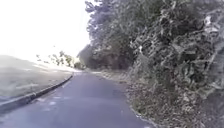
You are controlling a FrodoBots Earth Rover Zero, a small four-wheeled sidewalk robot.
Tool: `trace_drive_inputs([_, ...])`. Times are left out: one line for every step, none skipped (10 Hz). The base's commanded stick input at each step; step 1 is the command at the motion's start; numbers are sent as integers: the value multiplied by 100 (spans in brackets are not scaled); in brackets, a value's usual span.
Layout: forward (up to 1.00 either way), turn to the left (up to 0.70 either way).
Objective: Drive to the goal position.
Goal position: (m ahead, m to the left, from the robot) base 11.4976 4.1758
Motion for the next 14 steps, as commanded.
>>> trace_drive_inputs([70, 14])
trace_drive_inputs([70, 0])
trace_drive_inputs([70, 0])
trace_drive_inputs([70, 0])
trace_drive_inputs([70, 0])
trace_drive_inputs([70, 0])
trace_drive_inputs([70, 0])
trace_drive_inputs([70, 0])
trace_drive_inputs([70, 0])
trace_drive_inputs([45, 0])
trace_drive_inputs([45, 0])
trace_drive_inputs([45, 0])
trace_drive_inputs([45, 0])
trace_drive_inputs([45, 0])
